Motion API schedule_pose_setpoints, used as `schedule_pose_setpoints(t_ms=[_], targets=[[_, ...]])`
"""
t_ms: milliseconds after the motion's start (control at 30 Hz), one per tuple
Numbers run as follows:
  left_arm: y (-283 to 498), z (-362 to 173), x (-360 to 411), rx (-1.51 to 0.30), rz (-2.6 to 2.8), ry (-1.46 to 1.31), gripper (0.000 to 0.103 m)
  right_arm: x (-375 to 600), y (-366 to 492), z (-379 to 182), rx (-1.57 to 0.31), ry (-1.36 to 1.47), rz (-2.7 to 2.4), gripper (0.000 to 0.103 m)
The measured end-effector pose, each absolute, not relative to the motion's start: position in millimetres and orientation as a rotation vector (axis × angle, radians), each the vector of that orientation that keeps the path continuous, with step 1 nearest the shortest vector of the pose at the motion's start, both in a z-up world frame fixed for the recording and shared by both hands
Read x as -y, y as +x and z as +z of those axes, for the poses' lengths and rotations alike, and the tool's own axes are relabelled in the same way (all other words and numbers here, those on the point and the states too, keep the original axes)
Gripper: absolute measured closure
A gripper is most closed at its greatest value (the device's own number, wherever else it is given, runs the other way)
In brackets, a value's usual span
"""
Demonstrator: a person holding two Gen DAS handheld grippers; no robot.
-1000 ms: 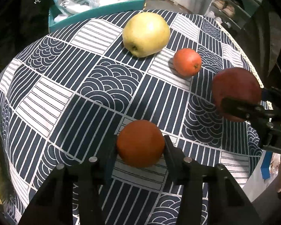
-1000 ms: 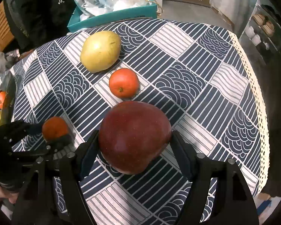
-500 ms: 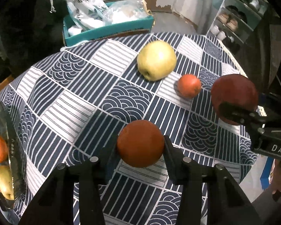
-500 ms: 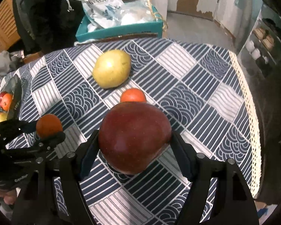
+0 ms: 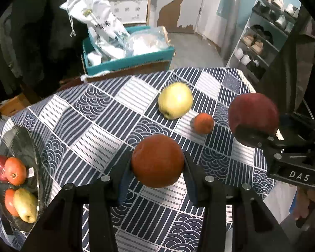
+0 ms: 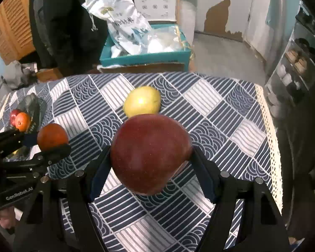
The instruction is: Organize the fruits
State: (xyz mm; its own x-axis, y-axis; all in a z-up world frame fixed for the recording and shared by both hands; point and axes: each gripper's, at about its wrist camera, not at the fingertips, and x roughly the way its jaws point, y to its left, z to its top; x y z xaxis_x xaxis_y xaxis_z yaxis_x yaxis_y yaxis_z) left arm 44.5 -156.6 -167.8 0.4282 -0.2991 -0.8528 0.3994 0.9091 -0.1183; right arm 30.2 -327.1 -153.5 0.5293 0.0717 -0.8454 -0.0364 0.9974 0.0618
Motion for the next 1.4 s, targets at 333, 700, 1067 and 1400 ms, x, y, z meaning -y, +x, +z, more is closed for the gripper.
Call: schedule_pose_setpoints(t_ms=[333, 700, 1067, 1400], targets=[[36, -134, 143, -0.974, -0.431, 0.085, 0.057, 319, 26, -124, -0.937, 0.02, 0.089, 0.028], [28, -101, 127, -0.892, -0.418, 0.059, 0.057, 304, 21, -92, -0.859, -0.004, 0.126, 0.028], [27, -82, 106, -0.845, -0.393, 0.027, 0.057, 286, 18, -67, -0.807, -0.014, 0.175, 0.028], [24, -68, 85, -0.814, -0.37, -0.007, 0.057, 265, 20, -56, -0.782, -0.027, 0.212, 0.028]])
